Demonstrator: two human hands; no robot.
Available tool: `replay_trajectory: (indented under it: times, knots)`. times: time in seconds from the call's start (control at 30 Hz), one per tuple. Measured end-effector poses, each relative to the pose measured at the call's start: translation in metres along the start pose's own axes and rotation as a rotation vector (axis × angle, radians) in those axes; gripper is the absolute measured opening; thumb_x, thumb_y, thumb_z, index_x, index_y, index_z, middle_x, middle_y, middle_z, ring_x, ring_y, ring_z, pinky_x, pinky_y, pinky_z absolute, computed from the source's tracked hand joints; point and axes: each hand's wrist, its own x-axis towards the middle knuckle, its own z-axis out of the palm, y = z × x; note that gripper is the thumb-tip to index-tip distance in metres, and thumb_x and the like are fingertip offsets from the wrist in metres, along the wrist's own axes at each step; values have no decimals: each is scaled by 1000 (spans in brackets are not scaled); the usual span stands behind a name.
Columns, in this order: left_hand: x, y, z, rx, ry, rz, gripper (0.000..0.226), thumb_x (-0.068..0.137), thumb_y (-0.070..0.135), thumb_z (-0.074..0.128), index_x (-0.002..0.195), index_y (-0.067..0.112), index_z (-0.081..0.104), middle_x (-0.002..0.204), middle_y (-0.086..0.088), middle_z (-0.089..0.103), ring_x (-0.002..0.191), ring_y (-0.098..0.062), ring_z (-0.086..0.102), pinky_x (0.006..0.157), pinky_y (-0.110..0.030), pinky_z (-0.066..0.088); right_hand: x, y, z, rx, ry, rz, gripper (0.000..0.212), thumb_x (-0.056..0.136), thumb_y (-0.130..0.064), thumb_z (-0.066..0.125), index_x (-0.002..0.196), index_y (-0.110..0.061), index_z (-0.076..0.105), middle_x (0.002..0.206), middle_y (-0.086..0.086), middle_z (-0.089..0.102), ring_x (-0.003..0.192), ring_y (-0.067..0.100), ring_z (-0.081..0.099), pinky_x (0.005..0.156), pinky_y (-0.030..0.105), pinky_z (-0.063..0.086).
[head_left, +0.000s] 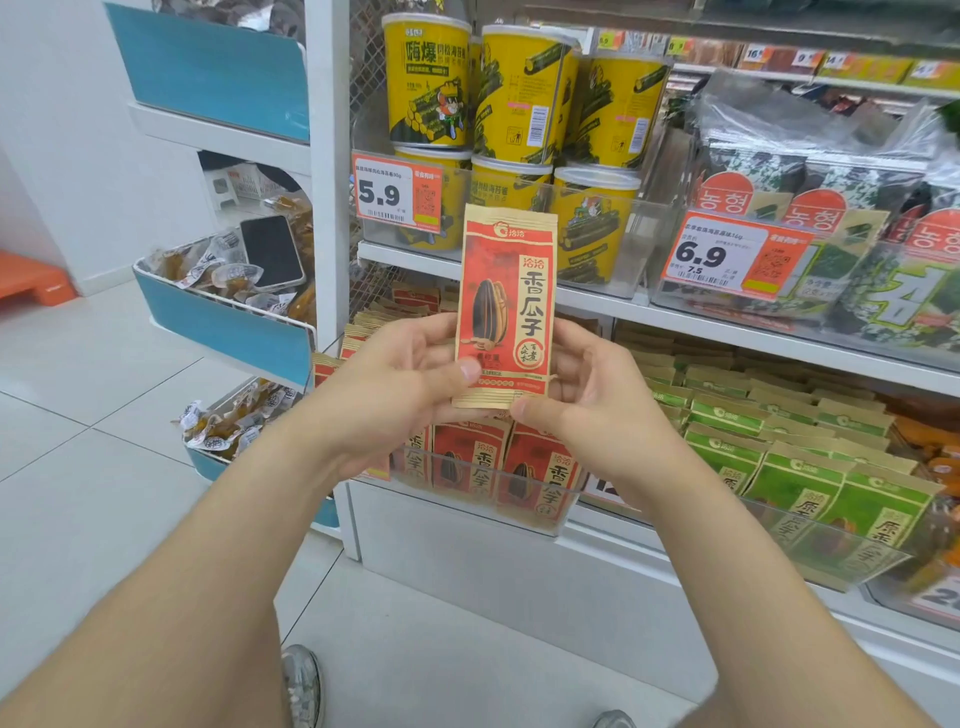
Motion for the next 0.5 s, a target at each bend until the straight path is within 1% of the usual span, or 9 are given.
replay_trajectory:
  times: [0.07, 0.13, 0.17, 0.23, 0.27, 0.3, 0.37, 0.43, 0.5]
  knots:
    - [-1, -1, -1, 78, -41, 7, 48, 107, -11, 52, 147, 15, 56, 131, -10, 76, 125, -30, 72, 109, -50, 56, -1, -1, -2, 29, -10, 42, 79, 89, 15, 74, 151, -30, 52, 118, -4, 80, 100, 25, 79, 89, 38, 65]
    - [-1, -2, -1, 119, -59, 0, 51, 106, -13, 51, 147, 17, 58, 132, -10, 76, 125, -30, 72, 112, -53, 53, -2, -2, -1, 90, -7, 76, 74, 91, 11, 75, 148, -30, 53, 117, -1, 81, 102, 21, 79, 89, 38, 64]
    - [-1, -2, -1, 130, -65, -3, 52, 106, -13, 51, 146, 18, 58, 131, -10, 76, 125, -30, 72, 112, -53, 53, -2, -4, 1, 135, 11, 89, 63, 94, 3, 75, 145, -29, 56, 116, 0, 81, 104, 20, 79, 90, 39, 63]
    - [-1, -2, 1, 143, -80, -7, 53, 106, -14, 50, 145, 20, 59, 129, -11, 77, 123, -29, 73, 108, -51, 57, -1, -7, 5, 201, 83, 111, 33, 106, -22, 68, 137, -29, 64, 116, -2, 81, 106, 19, 78, 94, 44, 62]
    - [-1, -2, 2, 148, -95, -8, 53, 106, -14, 50, 145, 21, 60, 128, -11, 77, 122, -29, 74, 106, -48, 59, 0, -7, 7, 216, 125, 123, 26, 109, -33, 61, 134, -28, 66, 115, -1, 81, 105, 19, 79, 95, 47, 62]
    - [-1, -1, 2, 153, -114, -10, 53, 106, -14, 50, 144, 22, 59, 128, -11, 78, 121, -28, 74, 104, -45, 60, 1, -7, 8, 221, 163, 136, 28, 112, -39, 55, 132, -26, 67, 113, 0, 82, 103, 20, 79, 95, 49, 63]
    - [-2, 0, 2, 153, -166, -24, 55, 105, -15, 52, 146, 22, 57, 129, -11, 77, 123, -28, 73, 104, -43, 60, 2, -8, 9, 213, 208, 140, 32, 113, -43, 50, 130, -23, 67, 110, 1, 82, 99, 21, 80, 94, 50, 64]
    - [-3, 1, 2, 160, -213, -34, 62, 103, -18, 53, 151, 22, 53, 134, -10, 75, 127, -29, 71, 108, -47, 57, 1, -8, 9, 159, 216, 95, 29, 112, -42, 52, 131, -25, 65, 111, 0, 82, 98, 19, 80, 90, 48, 65]
    - [-3, 0, 3, 172, -177, -42, 73, 97, -26, 53, 151, 23, 53, 135, -7, 74, 126, -28, 72, 109, -50, 56, 1, -8, 6, 89, 203, 51, 24, 111, -38, 55, 130, -26, 64, 111, -2, 82, 96, 17, 80, 85, 42, 66]
